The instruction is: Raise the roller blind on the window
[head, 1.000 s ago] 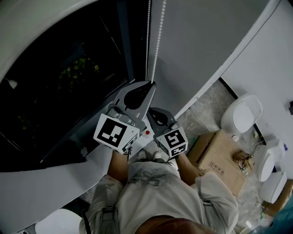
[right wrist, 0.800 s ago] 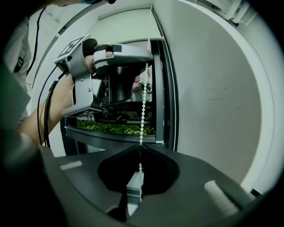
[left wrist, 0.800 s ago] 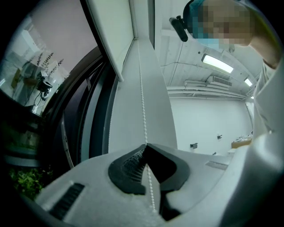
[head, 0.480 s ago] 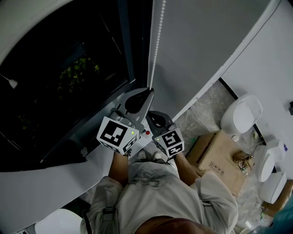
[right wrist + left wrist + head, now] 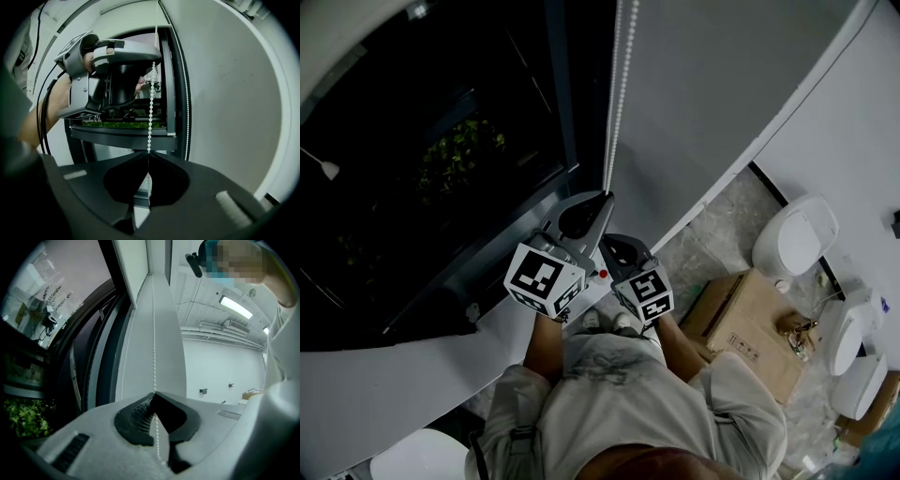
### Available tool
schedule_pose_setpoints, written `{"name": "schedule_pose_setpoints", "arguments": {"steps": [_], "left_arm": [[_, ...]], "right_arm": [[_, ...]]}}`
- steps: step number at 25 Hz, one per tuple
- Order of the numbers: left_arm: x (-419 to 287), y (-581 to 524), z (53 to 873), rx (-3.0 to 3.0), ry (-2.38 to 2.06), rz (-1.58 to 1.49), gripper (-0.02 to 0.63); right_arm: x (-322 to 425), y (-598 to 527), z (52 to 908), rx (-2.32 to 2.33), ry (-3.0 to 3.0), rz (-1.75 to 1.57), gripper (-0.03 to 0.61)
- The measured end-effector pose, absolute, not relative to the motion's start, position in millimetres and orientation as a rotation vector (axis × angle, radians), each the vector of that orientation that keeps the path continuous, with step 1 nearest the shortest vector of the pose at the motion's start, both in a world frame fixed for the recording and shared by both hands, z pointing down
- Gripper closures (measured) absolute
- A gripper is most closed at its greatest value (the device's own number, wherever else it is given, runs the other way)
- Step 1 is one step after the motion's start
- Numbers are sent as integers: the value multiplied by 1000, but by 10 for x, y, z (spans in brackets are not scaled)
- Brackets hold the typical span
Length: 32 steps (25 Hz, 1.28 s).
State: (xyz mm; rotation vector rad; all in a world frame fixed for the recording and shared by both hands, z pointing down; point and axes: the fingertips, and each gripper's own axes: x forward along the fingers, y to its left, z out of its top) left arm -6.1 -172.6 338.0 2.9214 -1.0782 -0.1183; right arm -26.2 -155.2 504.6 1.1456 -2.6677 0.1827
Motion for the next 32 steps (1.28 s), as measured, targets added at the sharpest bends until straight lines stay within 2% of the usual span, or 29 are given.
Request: {"name": "schedule_pose_setpoints", "arguments": {"steps": [27,32], "left_arm": [[-42,-1682,3746,2879,-1054,-40,603],[-27,-1682,3750,2878,-1059,-35,603]], "right_arm": [[-180,-1476,5363,1157,-2618,196,563],[-156,-1419,5107,1161,-2698,149,532]]}}
